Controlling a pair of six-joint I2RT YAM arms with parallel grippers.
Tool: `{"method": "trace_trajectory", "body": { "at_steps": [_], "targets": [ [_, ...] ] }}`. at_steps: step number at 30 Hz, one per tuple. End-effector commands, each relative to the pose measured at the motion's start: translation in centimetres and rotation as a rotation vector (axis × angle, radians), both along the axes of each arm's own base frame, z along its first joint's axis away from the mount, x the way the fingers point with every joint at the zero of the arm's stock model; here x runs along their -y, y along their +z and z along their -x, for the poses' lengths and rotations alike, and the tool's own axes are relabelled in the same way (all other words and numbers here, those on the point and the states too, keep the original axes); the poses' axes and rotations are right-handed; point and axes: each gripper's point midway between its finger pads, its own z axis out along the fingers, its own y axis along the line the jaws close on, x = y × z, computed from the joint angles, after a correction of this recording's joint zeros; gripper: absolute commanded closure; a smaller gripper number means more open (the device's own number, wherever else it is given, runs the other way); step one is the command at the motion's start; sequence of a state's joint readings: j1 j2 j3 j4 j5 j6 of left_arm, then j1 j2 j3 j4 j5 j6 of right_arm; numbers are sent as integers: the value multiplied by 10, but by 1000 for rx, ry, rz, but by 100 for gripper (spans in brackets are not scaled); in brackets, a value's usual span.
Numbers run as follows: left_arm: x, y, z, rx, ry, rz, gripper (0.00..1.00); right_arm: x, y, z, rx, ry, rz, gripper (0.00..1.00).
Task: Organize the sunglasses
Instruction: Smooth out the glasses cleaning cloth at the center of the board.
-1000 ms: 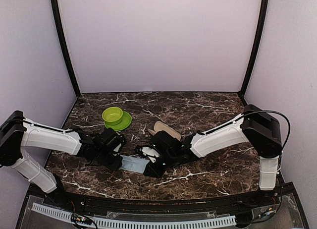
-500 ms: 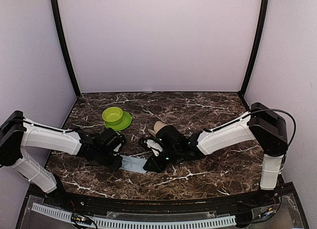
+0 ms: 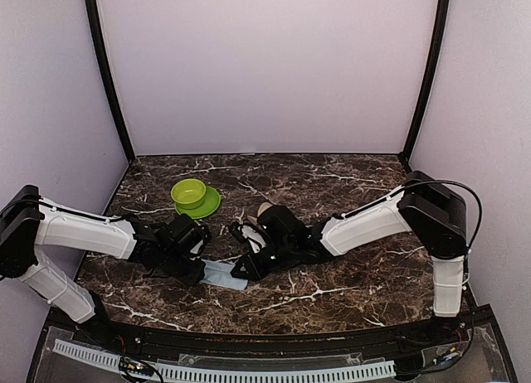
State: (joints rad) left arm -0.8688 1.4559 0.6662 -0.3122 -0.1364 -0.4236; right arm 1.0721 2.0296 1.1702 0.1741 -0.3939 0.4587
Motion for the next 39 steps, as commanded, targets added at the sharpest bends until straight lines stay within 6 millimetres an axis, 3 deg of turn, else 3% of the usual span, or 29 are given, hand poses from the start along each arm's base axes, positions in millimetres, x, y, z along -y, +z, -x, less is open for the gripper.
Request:
{"method": "trace_trajectory", "body": {
  "at_steps": [1,24,39],
  "targets": [
    [-10,-8,14,-46,-3,-30,73,-5,-2,-8,-20,-18,-24,84],
    [-14,-4,16,-48,-6,-40,73,20,-41,-17,-24,-91,143,85],
    [-22,-3,22,-66,-1,-70,72,29,-55,-17,-26,-110,209,78]
  ]
}}
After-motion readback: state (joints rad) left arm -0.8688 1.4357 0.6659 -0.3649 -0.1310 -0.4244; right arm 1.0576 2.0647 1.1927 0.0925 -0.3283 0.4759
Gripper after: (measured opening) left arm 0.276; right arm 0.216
